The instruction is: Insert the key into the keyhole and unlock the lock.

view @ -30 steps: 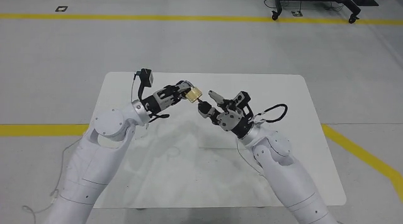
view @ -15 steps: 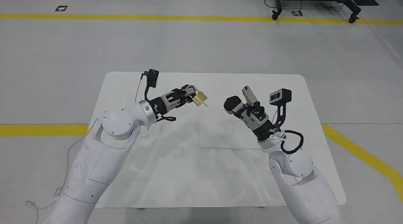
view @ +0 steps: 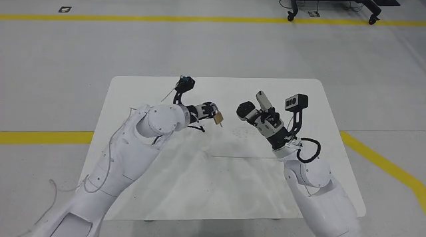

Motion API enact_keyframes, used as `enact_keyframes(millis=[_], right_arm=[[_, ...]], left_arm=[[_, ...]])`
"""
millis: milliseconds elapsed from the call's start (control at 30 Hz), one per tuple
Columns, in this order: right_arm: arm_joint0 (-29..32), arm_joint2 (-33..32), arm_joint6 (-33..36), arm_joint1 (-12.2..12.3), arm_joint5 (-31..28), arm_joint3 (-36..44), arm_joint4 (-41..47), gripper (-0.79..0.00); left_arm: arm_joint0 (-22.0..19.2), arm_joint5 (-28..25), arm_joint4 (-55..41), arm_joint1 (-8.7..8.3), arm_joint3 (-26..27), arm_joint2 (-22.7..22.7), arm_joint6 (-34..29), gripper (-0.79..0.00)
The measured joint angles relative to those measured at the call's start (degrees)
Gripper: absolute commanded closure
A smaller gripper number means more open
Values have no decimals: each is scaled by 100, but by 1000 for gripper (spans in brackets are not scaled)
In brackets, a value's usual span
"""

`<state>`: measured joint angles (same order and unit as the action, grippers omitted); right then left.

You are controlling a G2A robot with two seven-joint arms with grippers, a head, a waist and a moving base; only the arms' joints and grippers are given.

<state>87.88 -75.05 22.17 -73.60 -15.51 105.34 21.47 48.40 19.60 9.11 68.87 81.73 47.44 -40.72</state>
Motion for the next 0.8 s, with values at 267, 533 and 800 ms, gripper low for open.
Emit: enact_keyframes(millis=[267,533,800], right_arm=[[0,0,0,0,0,0,0,-785],[0,0,0,0,0,0,0,-785],[0,0,0,0,0,0,0,-785]], left_arm=[[-424,59,271,210,-598,-636,-622,0],[-629,65,73,417,-1145,-913,-809,-440],[-722,-111,66,475,-1284,-954,-1186,-720]])
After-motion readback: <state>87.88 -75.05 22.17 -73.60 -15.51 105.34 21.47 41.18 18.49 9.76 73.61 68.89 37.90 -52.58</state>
